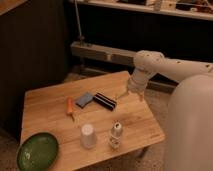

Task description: Push the eraser across the table

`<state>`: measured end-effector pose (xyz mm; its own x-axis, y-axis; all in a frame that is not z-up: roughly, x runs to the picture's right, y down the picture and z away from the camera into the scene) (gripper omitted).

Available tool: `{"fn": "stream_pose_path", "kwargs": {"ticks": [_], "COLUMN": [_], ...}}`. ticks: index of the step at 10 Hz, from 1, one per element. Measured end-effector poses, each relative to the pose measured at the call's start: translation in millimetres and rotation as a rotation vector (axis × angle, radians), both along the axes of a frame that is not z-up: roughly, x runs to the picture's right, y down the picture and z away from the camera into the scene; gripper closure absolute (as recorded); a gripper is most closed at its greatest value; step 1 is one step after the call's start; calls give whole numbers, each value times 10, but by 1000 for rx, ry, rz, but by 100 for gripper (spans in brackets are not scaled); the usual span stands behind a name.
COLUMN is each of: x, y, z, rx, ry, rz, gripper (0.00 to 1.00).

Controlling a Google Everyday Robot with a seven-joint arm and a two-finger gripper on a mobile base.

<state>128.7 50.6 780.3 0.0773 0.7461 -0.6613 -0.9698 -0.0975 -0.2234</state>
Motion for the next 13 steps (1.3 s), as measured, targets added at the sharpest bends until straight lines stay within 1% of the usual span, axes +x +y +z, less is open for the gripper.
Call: {"fn": "stream_pose_path", "kwargs": {"ticks": [4,5,6,7,8,9,10,11,12,13], "x": [-1,10,-25,-47,-8,48,42,56,114,140], "y": [-5,-26,-196,-319,-514,-764,-1053,-1193,-1353,-1481], "z": [4,2,54,108,180,254,342,389,440,472], "rx": [2,14,74,107,154,210,270,296,319,334], "ry": [1,17,58,63,64,57,34,7,-50,-135], "rz": [-6,-14,-45,-51,-60,-63,-61,-37,16,81], "gripper": [20,20,20,20,24,33,45,52,63,75]}}
